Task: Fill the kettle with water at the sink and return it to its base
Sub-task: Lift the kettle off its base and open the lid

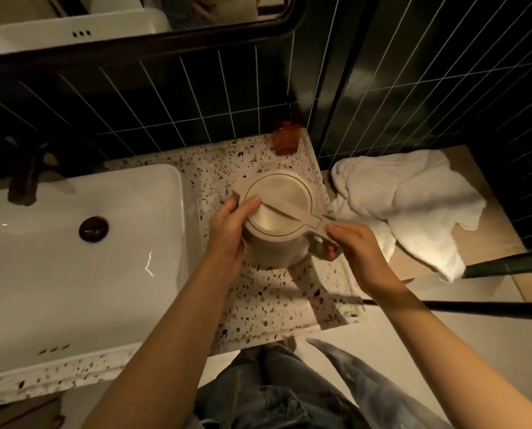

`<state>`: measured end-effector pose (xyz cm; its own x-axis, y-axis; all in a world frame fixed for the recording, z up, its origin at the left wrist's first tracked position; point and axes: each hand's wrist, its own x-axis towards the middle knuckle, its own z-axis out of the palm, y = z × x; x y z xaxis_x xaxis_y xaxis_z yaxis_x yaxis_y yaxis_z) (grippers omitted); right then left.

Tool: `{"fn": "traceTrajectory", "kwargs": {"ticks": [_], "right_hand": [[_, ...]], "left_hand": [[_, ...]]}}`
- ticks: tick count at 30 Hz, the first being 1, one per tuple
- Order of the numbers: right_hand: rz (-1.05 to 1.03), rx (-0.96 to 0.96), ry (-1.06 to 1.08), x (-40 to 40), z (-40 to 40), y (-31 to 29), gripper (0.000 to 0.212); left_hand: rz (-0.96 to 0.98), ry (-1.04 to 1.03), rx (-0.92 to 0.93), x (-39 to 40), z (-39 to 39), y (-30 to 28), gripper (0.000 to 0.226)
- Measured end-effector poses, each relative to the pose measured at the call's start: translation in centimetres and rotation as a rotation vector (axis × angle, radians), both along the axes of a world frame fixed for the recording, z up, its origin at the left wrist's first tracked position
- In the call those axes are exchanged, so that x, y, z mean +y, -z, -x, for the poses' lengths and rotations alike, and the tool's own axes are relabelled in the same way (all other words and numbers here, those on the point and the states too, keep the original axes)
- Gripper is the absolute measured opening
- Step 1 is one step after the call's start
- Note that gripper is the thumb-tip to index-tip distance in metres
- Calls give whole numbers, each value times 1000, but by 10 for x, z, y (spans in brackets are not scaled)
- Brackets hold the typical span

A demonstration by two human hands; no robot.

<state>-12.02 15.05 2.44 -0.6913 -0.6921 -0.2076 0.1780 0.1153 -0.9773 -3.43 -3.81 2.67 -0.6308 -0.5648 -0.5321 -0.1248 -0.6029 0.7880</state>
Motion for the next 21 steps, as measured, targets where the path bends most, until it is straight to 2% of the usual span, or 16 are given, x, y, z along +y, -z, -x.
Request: {"fn": "traceTrajectory", "kwargs": {"ticks": [1, 2, 3, 7, 11, 14, 17, 21], "right_hand": [[16, 11, -19, -5, -4, -7, 43], [30, 20, -41, -10, -7, -13, 41], [44, 21, -63, -15, -11, -18, 40], [95, -1, -182, -38, -30, -31, 43], [80, -15, -353, -63, -56, -37, 30], [88, -57, -444, -79, -77, -35, 32], [78, -61, -450, -90, -97, -30, 53], [53, -70, -405, -101, -119, -23, 34]], "left_hand": [[18, -19, 20, -3, -7, -6, 40], [27, -50, 43, -5, -16, -16, 26], [72, -66, 39, -7, -26, -22, 35], [171, -147, 59, -16, -72, -44, 29], [174, -258, 63, -28, -118, -50, 34], [153, -366, 32, -32, -148, -52, 39], [142, -425, -12, -34, -174, -49, 38], [141, -442, -24, -36, -198, -44, 49]]}}
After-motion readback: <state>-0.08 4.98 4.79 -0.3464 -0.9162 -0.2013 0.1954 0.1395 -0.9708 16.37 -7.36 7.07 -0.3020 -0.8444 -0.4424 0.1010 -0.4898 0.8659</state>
